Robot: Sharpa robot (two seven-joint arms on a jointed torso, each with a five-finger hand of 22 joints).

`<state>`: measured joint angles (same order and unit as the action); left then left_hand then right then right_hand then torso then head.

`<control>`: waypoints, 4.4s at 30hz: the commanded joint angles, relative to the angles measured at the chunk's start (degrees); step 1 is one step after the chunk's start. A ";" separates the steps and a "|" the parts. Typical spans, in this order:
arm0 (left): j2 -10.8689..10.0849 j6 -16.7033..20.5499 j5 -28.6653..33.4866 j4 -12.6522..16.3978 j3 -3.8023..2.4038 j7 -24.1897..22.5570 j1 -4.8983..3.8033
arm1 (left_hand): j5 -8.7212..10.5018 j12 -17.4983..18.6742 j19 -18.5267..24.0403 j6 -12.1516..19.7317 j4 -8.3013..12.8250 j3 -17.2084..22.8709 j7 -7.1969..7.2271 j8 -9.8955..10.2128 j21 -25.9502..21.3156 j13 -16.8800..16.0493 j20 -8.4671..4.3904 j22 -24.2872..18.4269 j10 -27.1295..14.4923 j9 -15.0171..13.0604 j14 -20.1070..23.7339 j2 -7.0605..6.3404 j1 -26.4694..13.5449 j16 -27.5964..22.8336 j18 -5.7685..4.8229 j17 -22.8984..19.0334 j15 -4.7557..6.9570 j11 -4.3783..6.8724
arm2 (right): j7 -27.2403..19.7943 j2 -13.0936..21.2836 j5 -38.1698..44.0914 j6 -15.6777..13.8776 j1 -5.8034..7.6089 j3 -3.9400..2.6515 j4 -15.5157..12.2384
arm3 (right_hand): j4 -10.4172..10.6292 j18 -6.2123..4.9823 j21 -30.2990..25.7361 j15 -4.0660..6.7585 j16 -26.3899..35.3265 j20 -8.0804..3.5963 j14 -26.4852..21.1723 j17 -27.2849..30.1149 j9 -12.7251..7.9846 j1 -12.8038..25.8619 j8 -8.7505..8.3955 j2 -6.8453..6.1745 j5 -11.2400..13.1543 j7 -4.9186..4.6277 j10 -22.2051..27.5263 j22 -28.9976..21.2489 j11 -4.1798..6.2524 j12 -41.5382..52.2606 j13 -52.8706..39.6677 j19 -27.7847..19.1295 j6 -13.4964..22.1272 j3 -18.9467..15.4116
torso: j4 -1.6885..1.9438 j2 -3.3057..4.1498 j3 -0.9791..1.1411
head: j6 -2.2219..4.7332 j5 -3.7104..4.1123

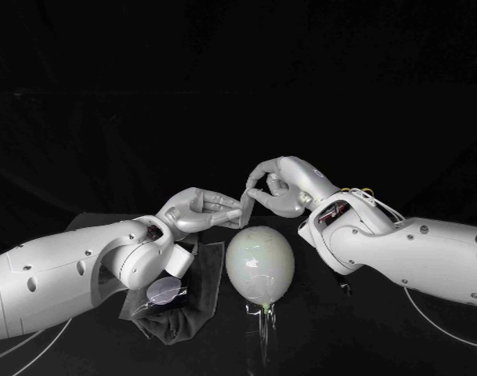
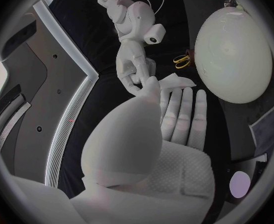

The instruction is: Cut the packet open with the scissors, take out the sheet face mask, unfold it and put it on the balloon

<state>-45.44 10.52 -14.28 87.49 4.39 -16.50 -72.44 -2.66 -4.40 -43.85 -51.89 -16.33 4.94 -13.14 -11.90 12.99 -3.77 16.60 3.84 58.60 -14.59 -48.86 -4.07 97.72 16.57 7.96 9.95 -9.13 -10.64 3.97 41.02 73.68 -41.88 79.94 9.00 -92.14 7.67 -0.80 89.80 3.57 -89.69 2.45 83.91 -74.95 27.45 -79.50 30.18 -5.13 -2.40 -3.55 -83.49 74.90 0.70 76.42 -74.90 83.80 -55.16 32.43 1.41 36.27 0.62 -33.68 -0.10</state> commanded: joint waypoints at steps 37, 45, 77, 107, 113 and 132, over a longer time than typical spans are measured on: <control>-0.07 3.11 -2.62 0.25 -0.06 -0.95 -0.08 | -0.11 0.80 0.77 1.05 0.00 2.47 -0.83 0.51 -3.28 0.16 0.15 -0.20 -1.43 1.68 1.67 -3.73 -5.39 -2.71 -0.54 -0.57 -0.85 -0.76 | 0.53 0.00 0.74 0.11 0.04 -0.06 -0.44 | -0.12 0.80 0.20 0.41 -0.31 -0.13 6.09 -15.05 1.25 0.14 1.45 0.55 -0.39 -0.12 -0.49 15.10 -0.11 0.03 -6.56 6.20 -0.47 0.24 | -0.01 -0.01 0.00 | -0.13 -0.14; -0.42 3.89 -2.25 0.65 -0.06 -2.61 -0.08 | -0.10 0.65 5.86 2.11 0.00 1.40 -0.95 0.76 -5.24 0.11 0.16 -0.43 -3.73 1.92 3.76 -4.47 -5.60 -4.39 -2.03 -1.13 -1.51 -1.17 | 1.30 -0.14 1.03 1.06 0.05 -0.06 -0.22 | -0.12 0.80 0.20 0.41 -0.31 -0.13 6.09 -15.05 1.25 0.14 1.45 0.55 -0.39 -0.12 -0.49 15.10 -0.11 0.03 -6.56 6.20 -0.47 0.24 | -0.02 0.02 0.00 | -0.13 -0.17; 0.69 12.34 -10.80 1.08 -0.09 -0.54 -0.08 | -0.08 -2.91 0.42 -2.53 -0.33 -1.81 0.78 -3.01 -3.68 -0.29 -0.01 0.37 0.24 1.21 -0.94 -5.15 -8.56 -2.15 -1.41 0.31 0.28 0.63 | 4.31 -0.83 2.72 4.31 0.11 -0.05 0.14 | -0.36 0.80 0.20 0.40 -0.31 -0.13 6.09 -15.05 1.31 0.19 1.57 0.41 -0.39 -0.13 -0.56 15.10 -0.12 0.12 -6.63 6.20 -0.44 0.36 | -0.04 0.02 0.01 | -0.41 -0.10; 0.76 10.43 -11.46 1.13 -0.09 1.54 -0.07 | -0.18 -3.35 -0.48 -3.26 1.60 3.25 1.58 -3.81 -3.42 0.03 -0.06 0.36 1.62 1.67 -1.97 0.30 0.90 -1.00 -0.77 1.04 1.00 1.44 | 2.47 0.15 2.20 1.99 0.11 -0.05 -0.99 | -0.42 0.80 0.20 0.40 -0.31 -0.13 6.09 -15.05 1.32 0.19 1.61 0.39 -0.39 -0.12 -0.58 15.10 -0.12 0.13 -6.64 6.20 -0.44 0.40 | -0.06 -0.02 0.01 | -0.28 -0.15; 0.55 9.29 -9.22 1.05 -0.09 1.17 -0.07 | -0.03 -2.74 -0.63 -2.92 -0.37 5.01 1.04 -3.63 -3.44 0.14 0.03 0.26 1.77 2.01 -1.96 -1.73 -0.87 -1.11 -0.53 1.04 0.74 1.01 | 1.46 0.47 1.57 1.74 0.11 -0.05 -1.15 | -0.48 0.80 0.20 0.41 -0.31 -0.13 6.09 -15.05 1.34 0.20 1.65 0.39 -0.40 -0.13 -0.54 15.10 -0.12 0.03 -6.58 6.20 -0.44 0.46 | -0.04 0.03 0.02 | -0.23 -0.10; 0.25 5.72 -4.66 0.41 -0.07 -0.17 -0.03 | -0.11 -2.11 -1.16 -6.46 1.32 20.08 3.70 -8.12 -3.28 -0.02 -0.02 0.29 9.52 -0.60 -5.67 -1.47 -1.53 -0.93 -0.09 1.60 2.61 3.75 | 1.06 0.55 1.10 2.73 0.11 -0.05 -0.91 | -0.49 0.80 0.20 0.41 -0.31 -0.13 6.09 -15.05 1.34 0.20 1.65 0.39 -0.40 -0.13 -0.53 15.10 -0.12 0.01 -6.57 6.20 -0.43 0.47 | -0.04 0.05 -0.02 | -0.39 -0.04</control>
<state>-45.33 18.32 -20.38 87.75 4.40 -15.44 -72.40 -2.61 -6.69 -44.68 -58.14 -15.14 24.34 -9.53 -19.65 9.48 -3.74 16.61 4.09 67.81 -14.77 -54.27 -5.16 96.18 15.46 6.78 11.50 -6.56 -6.96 5.53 41.67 74.57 -39.71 80.00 9.00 -93.09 7.18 -0.80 89.80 3.57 -89.80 2.55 83.90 -74.91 27.49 -79.35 30.48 -5.29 -2.62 -3.66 -83.55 74.95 0.44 76.42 -74.90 83.69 -55.24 32.55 1.38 36.28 0.61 -33.99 -0.14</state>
